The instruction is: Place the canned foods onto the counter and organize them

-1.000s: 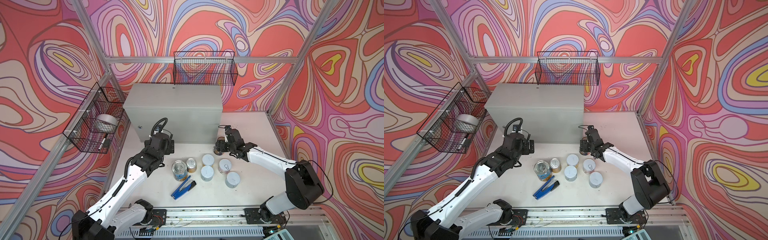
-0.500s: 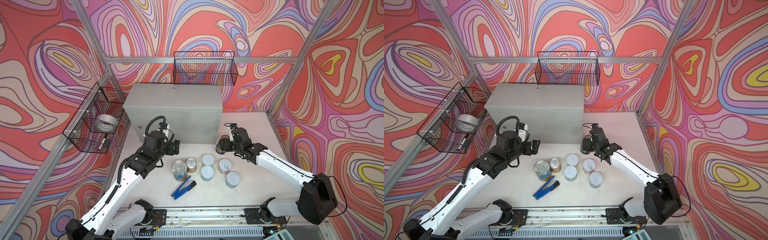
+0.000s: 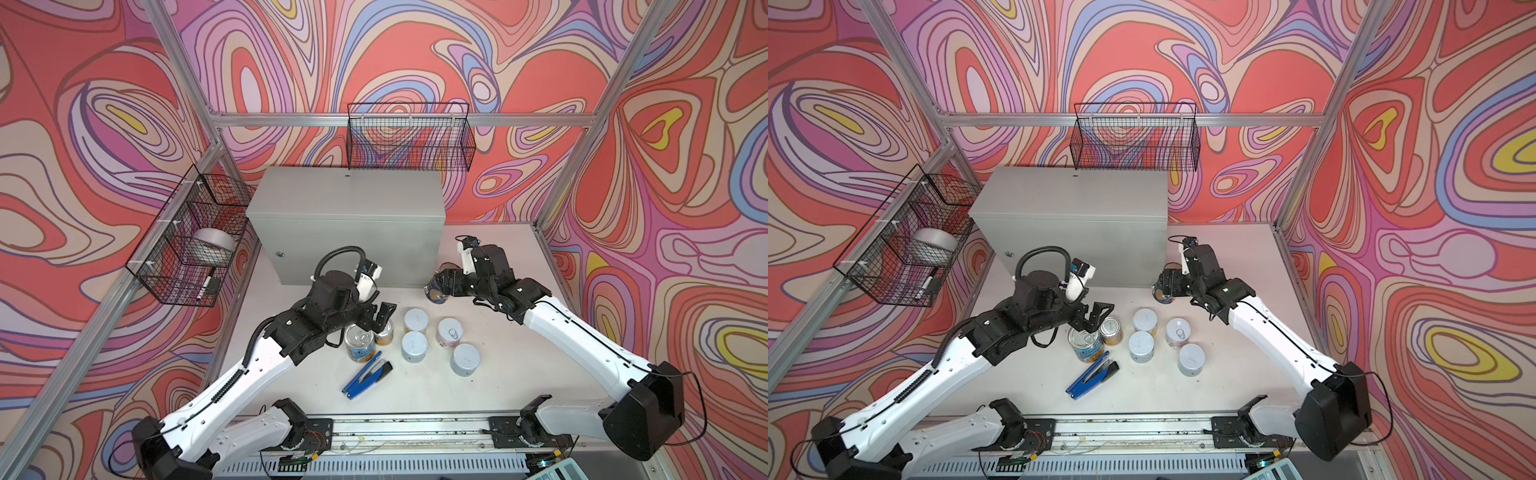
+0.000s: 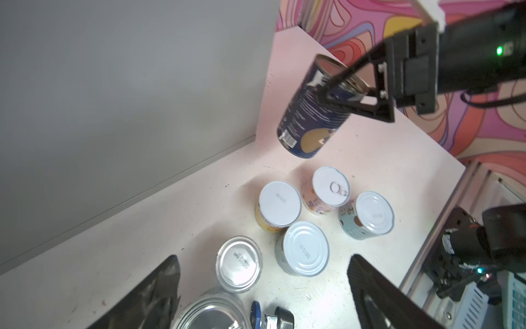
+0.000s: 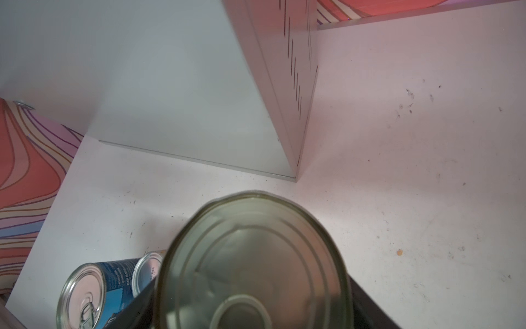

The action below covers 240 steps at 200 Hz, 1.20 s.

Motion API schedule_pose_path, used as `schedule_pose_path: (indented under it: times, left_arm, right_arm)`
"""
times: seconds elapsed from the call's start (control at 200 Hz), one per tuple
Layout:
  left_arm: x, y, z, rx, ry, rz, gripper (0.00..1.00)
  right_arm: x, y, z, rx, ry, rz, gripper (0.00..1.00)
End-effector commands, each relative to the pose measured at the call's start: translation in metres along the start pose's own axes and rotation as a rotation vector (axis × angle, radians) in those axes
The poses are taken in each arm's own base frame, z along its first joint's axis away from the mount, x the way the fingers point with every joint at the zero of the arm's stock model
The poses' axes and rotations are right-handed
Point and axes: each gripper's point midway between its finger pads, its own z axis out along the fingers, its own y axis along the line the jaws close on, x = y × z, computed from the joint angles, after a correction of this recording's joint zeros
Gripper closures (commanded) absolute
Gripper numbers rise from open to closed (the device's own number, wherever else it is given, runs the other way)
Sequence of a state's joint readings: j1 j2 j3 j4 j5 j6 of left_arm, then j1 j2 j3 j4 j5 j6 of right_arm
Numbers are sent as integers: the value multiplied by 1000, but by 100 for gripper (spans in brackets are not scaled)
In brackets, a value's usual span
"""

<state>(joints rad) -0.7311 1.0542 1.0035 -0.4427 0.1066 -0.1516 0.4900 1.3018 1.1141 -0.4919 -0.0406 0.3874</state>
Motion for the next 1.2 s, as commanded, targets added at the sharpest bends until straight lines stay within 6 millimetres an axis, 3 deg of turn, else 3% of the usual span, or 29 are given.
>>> schedule_pose_path:
  times: [0.0,0.185,0.411,0.917,1.197]
  left_arm:
    - [-5,-20,17,32,10,111,5]
    - [-9,-43,39,110,-16,142,4]
    - [-21,-65,47,210,-73,172,0]
    - [-32,-72,53,242,-138,229,0]
    - [-32,-65,59,202,-129,240,0]
  right_arm:
    - [-46,35,-32,-143,-131,-1,47]
    - [-46,47,-43,-182,-73,-8,47]
    - [-46,67,-58,-280,-27,-19,47]
    - [-39,107,-68,-522,50,-12,47]
    - [-41,116,-72,-581,51,3,47]
